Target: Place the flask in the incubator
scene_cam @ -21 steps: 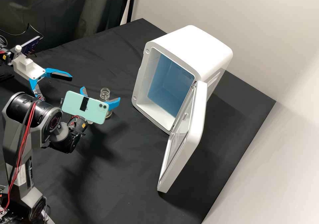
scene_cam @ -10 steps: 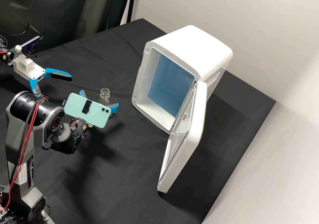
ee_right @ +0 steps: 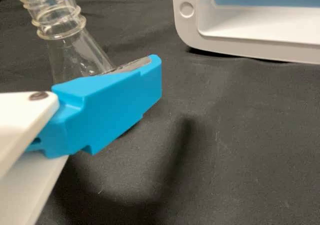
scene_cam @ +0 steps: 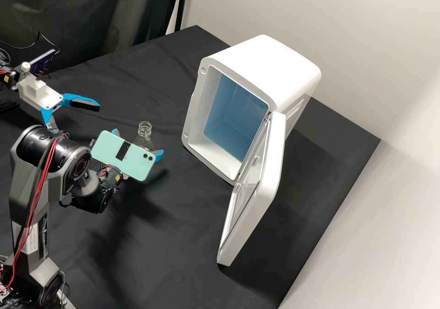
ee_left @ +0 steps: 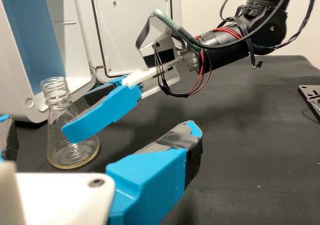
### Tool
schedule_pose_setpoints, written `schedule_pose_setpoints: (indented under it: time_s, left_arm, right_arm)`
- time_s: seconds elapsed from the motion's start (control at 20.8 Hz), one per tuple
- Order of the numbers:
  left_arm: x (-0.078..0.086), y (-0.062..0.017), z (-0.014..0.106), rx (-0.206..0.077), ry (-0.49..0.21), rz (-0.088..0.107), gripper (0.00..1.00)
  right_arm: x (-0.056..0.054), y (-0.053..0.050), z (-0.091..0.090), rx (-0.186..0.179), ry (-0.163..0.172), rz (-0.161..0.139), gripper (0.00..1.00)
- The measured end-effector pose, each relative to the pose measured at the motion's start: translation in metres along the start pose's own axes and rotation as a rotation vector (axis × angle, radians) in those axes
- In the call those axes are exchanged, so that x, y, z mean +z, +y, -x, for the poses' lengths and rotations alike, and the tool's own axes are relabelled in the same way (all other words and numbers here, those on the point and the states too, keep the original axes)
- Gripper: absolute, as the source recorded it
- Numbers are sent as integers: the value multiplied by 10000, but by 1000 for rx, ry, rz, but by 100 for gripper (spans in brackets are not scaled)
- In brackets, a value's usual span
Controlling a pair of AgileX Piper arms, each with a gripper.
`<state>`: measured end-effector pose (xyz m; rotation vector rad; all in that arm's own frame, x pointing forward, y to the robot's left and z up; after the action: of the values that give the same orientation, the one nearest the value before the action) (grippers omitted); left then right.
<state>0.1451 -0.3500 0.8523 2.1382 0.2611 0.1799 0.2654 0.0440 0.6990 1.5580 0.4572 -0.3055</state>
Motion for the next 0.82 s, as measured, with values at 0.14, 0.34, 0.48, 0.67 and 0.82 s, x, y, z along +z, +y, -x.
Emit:
schedule_pose_setpoints:
  time_s: [0.14,0.34,0.48,0.67,0.82]
  left_arm:
    - [0,0,0,0,0,0,100]
    - [-3,0,1,0,2,0,100]
    - [-4,1,2,1,3,0,100]
    - [-4,1,2,1,3,0,100]
    - [-4,1,2,1,3,0,100]
  right_arm:
    - [6,-4,-2,-4,-6,-4,100]
    - [9,-7,-2,-8,-10,-17,100]
    - [12,-7,-2,-7,-12,-18,100]
    - [16,-10,-2,-11,-17,-18,100]
    - [21,-4,-2,-4,-22,-23,0]
